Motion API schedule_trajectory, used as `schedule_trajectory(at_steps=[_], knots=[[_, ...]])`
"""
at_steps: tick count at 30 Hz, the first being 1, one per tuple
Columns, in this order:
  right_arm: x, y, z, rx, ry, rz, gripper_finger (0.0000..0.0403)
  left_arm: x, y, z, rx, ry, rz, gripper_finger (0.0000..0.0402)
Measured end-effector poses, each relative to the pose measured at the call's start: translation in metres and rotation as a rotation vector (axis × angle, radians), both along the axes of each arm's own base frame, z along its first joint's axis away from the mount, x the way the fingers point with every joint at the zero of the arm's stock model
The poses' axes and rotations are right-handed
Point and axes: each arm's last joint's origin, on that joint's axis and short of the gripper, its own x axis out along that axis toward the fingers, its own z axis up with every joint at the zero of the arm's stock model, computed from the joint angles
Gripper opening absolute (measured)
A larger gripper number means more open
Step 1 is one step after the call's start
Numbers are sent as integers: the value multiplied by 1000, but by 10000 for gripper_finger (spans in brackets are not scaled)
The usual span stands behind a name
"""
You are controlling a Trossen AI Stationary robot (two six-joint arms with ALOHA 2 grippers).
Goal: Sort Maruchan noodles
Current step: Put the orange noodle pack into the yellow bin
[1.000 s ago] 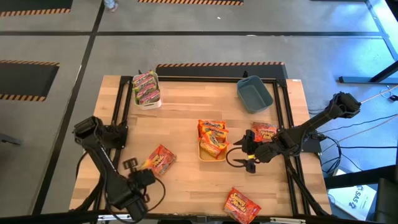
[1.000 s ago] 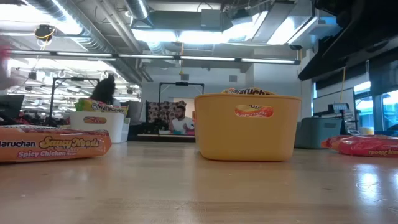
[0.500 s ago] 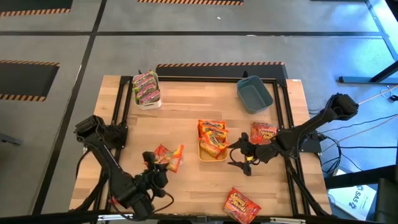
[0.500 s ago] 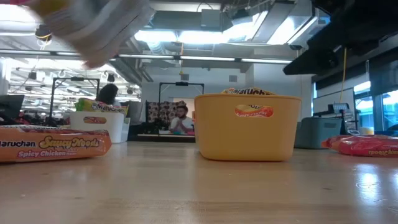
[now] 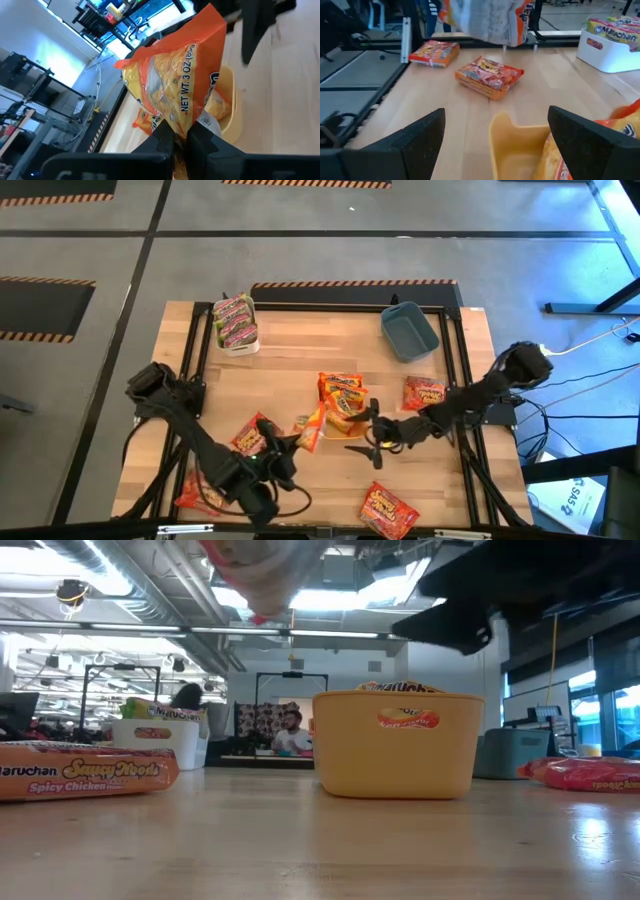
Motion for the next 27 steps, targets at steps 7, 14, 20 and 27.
schedule_trajectory(at_steps=[7,14,20,27], knots=[[32,-1,-6,-98,5,11,337,28,2,-20,47,80,-27,15],[45,1,3,-248,-30,1,337,45,-4,-56,104,169,-49,16],[46,2,5,-286,-30,37,303,49,-5,-65,146,194,-54,16],[46,3,4,-316,-19,54,154,50,-5,-64,141,183,-55,16]])
